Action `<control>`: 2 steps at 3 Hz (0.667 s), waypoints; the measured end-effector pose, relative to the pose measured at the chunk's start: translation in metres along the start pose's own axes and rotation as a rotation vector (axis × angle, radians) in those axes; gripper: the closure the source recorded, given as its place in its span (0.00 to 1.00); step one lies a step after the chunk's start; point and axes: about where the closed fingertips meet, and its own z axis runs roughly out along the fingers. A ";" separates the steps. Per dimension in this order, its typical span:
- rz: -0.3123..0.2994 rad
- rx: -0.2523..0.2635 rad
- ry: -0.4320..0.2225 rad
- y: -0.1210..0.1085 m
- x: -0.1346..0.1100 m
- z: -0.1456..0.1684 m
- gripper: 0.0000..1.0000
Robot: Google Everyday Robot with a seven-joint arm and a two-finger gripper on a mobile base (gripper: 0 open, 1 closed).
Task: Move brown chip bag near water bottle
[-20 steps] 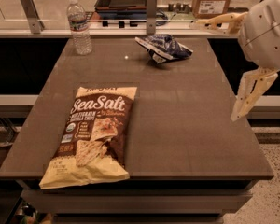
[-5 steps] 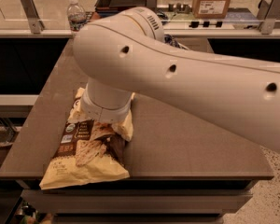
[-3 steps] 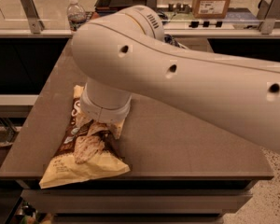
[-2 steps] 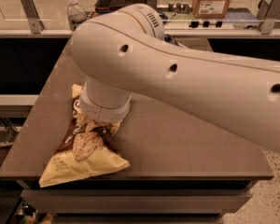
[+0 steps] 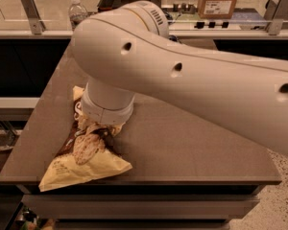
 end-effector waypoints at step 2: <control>0.000 0.000 0.000 0.000 0.000 -0.001 1.00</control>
Offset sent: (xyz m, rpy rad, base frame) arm 0.0744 -0.0204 0.0182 0.1199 -0.1496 -0.0825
